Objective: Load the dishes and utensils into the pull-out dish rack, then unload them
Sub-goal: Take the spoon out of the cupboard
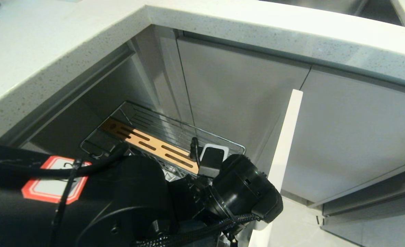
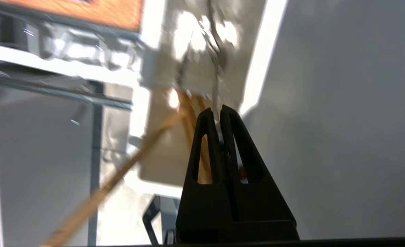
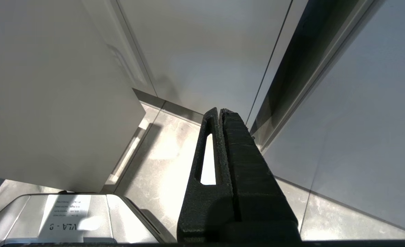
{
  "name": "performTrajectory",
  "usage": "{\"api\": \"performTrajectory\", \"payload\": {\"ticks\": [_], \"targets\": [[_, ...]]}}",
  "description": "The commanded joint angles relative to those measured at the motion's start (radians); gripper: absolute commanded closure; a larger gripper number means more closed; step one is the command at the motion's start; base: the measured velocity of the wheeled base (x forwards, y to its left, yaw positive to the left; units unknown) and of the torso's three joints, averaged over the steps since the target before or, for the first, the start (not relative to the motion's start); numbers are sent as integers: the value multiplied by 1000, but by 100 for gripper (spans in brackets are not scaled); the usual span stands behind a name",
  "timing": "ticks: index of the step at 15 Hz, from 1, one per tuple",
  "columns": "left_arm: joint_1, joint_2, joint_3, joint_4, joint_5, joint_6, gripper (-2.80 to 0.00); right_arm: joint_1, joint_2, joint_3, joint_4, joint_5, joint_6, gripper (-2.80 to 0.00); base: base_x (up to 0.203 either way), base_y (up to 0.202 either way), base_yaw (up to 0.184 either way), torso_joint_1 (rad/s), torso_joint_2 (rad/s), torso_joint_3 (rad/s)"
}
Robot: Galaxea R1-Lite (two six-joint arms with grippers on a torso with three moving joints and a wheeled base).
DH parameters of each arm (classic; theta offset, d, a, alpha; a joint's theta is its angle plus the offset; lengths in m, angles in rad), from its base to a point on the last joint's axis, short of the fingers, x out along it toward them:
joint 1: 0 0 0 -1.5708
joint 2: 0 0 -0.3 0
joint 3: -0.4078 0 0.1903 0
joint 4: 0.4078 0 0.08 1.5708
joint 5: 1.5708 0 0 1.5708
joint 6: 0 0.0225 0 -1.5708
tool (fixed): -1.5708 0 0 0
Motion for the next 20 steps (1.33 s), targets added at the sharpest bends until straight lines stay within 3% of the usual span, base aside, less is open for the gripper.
{"api": "performTrajectory", "payload": {"ticks": [1,3,5,12,20], "targets": [[15,-4,-13,0,61,-7,0,0,0,2,0,0,0,0,0,0,0,0,0,0],[19,-14,-21,-21,130,-10,0,0,0,2,0,0,0,0,0,0,0,0,0,0],[23,-20,-21,-34,159,-10,0,0,0,2,0,0,0,0,0,0,0,0,0,0],[22,-23,-25,-79,159,-11,0,0,0,2,0,0,0,0,0,0,0,0,0,0],[-1,-46,-74,-27,147,-4,0,0,0,2,0,0,0,0,0,0,0,0,0,0]]}}
